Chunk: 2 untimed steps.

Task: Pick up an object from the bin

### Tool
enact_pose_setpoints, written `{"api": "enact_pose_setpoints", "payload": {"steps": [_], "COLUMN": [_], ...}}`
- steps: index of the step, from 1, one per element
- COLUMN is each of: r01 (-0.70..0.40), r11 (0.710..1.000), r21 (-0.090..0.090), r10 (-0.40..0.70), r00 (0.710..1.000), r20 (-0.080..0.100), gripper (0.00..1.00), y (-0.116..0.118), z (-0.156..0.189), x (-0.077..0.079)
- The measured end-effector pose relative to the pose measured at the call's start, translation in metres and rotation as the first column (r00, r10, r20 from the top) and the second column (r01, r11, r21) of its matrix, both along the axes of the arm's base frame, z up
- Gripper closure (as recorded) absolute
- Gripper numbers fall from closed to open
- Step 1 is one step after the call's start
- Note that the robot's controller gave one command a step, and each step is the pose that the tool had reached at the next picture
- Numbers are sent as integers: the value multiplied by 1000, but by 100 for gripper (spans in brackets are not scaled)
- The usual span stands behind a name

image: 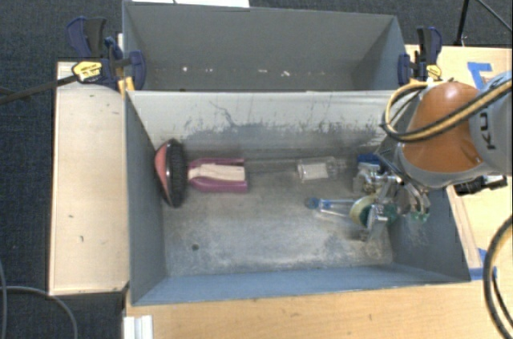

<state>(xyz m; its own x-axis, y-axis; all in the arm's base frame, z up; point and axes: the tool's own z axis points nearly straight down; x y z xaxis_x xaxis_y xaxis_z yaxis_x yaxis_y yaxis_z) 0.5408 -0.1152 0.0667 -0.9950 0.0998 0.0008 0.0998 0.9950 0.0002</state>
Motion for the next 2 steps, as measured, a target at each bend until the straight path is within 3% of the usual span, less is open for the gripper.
{"api": "enact_pose_setpoints", "payload": {"steps": [1, 2], "r01": [-5, -11], "r11": [1000, 1000], "r21": [-1, -2], "r10": [5, 11], "r00": [1000, 1000], "r20": [4, 10], "gripper": [100, 100], "y": [1, 7], "z": [4, 137], "x": [1, -18]}}
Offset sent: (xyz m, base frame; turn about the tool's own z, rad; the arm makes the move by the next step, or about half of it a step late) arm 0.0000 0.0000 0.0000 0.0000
